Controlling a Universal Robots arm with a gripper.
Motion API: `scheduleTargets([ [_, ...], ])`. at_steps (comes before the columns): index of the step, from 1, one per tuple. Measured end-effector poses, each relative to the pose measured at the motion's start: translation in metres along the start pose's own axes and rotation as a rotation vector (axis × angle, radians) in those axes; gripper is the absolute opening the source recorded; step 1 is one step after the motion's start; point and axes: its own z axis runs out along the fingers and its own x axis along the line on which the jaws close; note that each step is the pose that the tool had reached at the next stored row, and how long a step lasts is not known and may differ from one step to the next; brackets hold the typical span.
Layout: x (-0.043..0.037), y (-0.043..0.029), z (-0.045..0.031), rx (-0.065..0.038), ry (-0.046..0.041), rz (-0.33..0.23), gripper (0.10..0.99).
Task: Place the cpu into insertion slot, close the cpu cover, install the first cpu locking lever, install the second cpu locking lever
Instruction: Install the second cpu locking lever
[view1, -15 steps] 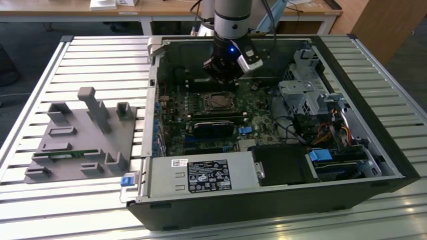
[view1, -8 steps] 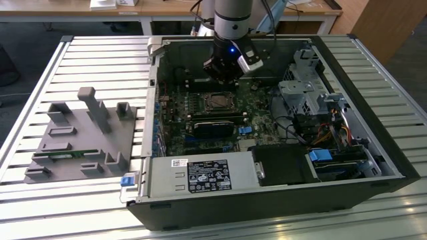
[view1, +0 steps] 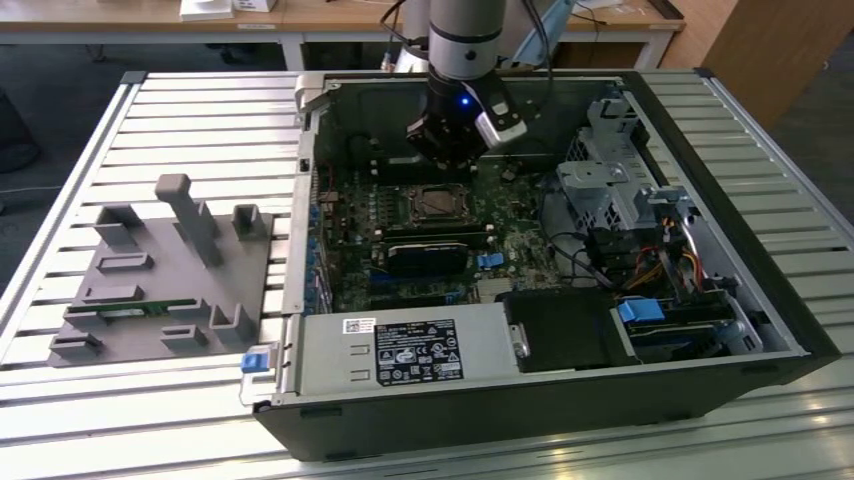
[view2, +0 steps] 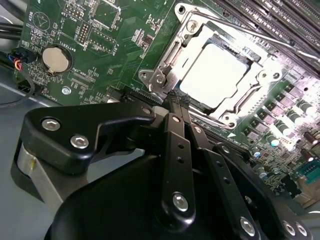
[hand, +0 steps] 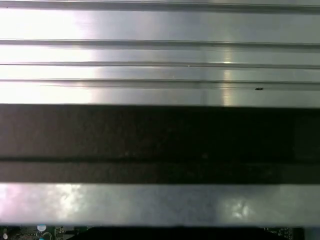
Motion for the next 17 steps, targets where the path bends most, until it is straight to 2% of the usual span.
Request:
scheduleTargets([
  [9, -0.0001, -0.0057, 0.0000, 0.000, -0.0001, 0.000, 0.114],
  [17, -0.0003, -0.0153, -0.0009, 0.000, 0.0000, 0.000, 0.114],
])
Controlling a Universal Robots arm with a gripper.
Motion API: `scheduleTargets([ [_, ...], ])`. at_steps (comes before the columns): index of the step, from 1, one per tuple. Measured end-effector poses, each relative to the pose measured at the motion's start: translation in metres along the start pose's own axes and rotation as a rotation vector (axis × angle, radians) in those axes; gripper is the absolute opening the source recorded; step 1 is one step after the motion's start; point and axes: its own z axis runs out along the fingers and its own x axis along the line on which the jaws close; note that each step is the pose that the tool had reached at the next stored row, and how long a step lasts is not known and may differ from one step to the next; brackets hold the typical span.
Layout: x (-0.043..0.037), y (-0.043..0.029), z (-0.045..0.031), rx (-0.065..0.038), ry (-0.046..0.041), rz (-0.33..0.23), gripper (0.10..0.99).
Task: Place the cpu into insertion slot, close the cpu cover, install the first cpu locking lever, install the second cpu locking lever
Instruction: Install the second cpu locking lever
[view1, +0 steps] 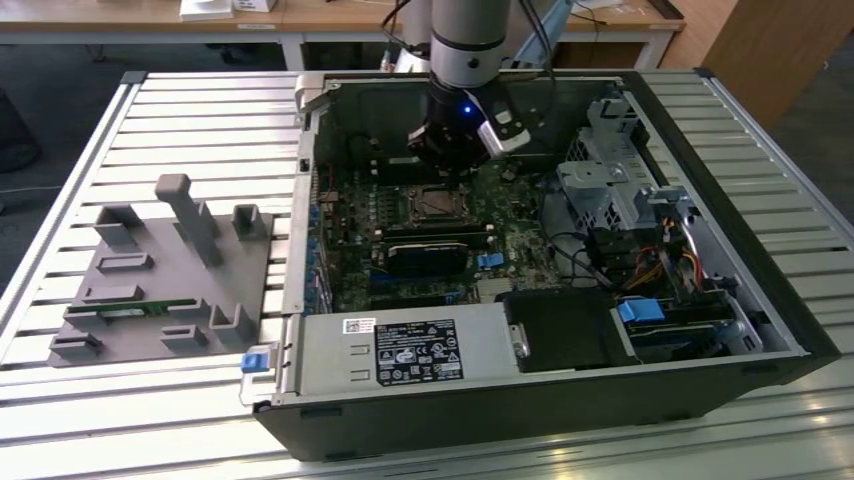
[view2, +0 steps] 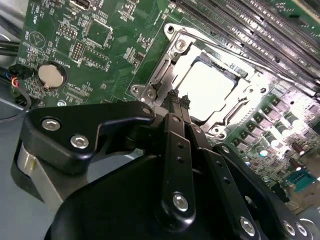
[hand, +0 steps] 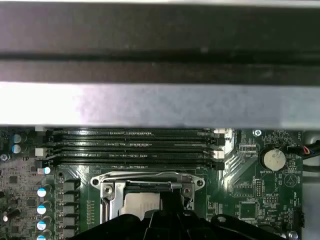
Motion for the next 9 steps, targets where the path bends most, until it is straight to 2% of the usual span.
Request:
scheduleTargets([
  [6, -0.0003, -0.0001, -0.0155, 0.000, -0.0001, 0.000, 0.114],
  [9, -0.0004, -0.0009, -0.0172, 0.000, -0.0002, 0.000, 0.114],
])
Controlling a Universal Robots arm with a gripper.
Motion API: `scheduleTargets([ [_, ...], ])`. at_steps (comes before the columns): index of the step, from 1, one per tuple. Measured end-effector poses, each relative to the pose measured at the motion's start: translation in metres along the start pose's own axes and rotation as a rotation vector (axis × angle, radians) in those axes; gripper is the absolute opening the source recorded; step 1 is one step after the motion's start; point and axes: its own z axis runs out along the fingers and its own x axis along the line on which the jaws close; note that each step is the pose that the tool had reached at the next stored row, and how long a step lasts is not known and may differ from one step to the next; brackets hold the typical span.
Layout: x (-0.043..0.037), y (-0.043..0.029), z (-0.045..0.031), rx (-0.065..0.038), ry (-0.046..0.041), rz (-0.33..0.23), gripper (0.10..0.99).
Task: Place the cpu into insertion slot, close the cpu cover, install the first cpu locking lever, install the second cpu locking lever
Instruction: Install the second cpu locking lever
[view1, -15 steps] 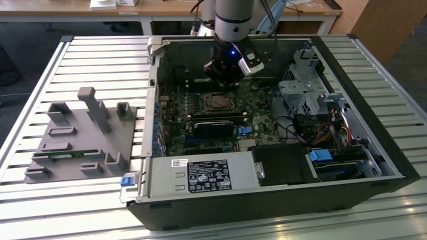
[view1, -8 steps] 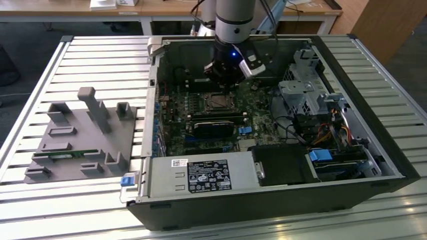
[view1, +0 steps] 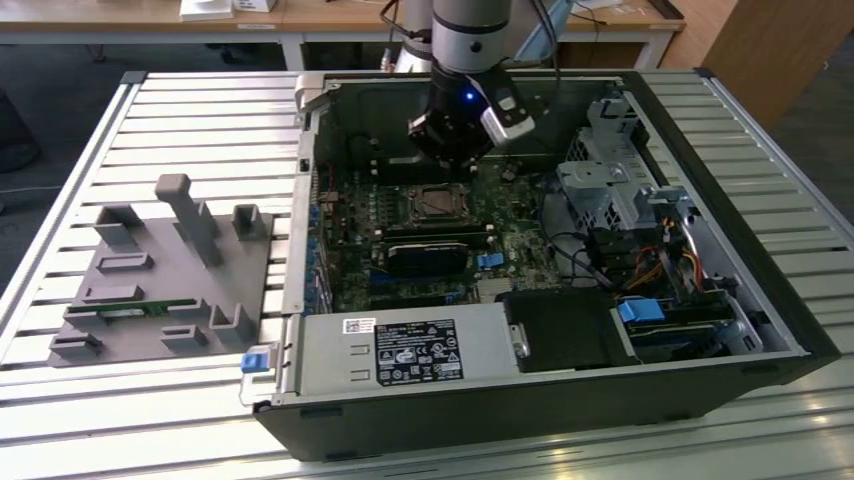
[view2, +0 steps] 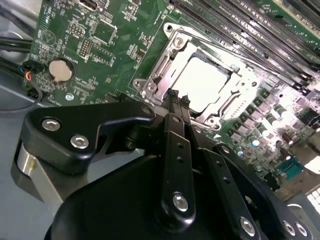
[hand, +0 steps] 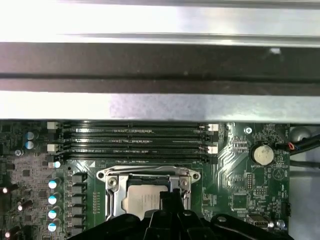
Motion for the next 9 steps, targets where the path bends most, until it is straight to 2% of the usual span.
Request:
scheduleTargets([
  [3, 0.0000, -0.0055, -0.0002, 0.000, 0.0002, 0.000, 0.114],
  [9, -0.0002, -0.0223, -0.0004, 0.000, 0.0001, 0.000, 0.114],
])
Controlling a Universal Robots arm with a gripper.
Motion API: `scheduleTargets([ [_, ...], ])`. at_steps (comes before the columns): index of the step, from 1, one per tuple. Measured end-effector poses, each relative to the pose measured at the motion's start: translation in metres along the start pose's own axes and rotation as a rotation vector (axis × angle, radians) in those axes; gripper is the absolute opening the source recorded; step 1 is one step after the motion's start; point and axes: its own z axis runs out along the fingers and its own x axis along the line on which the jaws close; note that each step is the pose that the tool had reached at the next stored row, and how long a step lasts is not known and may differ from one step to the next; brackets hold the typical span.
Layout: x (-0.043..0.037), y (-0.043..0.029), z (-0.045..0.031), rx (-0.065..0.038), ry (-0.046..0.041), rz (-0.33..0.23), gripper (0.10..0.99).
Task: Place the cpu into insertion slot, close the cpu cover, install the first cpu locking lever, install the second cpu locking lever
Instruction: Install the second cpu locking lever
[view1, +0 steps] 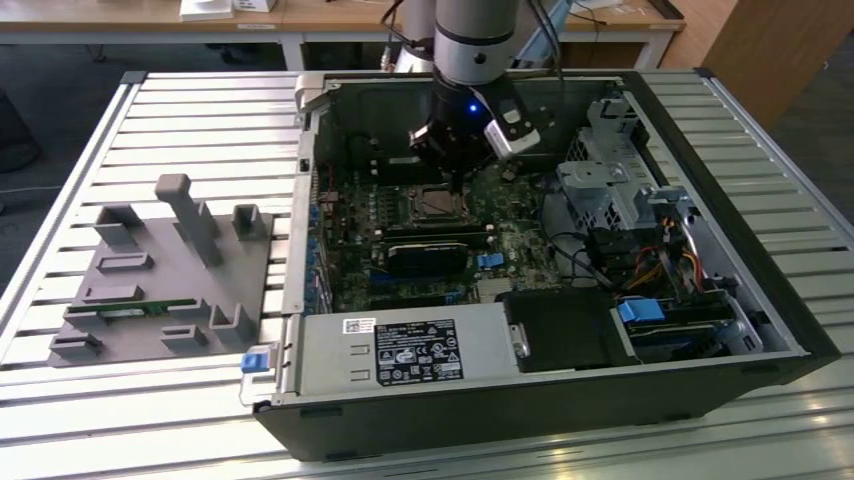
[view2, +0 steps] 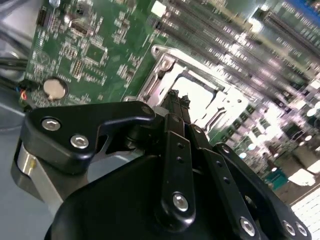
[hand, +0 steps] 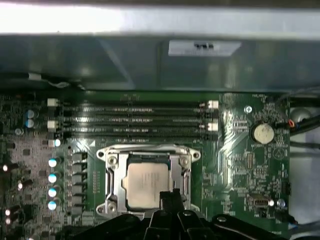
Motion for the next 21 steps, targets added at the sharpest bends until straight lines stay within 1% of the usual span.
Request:
scheduleTargets([
  [2, -0.0001, -0.0050, 0.0002, -0.002, 0.0000, 0.000, 0.114],
  [4, -0.0003, -0.0081, 0.0004, -0.007, 0.0008, 0.000, 0.114],
  [7, -0.0014, -0.0113, 0.0008, -0.015, 0.0045, 0.000, 0.114],
  [9, -0.0015, -0.0148, 0.0010, -0.019, 0.0046, 0.000, 0.114],
  [15, -0.0017, -0.0286, 0.0014, -0.026, 0.0047, 0.000, 0.114],
  [19, -0.0016, -0.0321, 0.0013, -0.026, 0.0047, 0.001, 0.114],
  [21, 0.0002, -0.0327, 0.0013, -0.027, 0.0047, 0.000, 0.114],
])
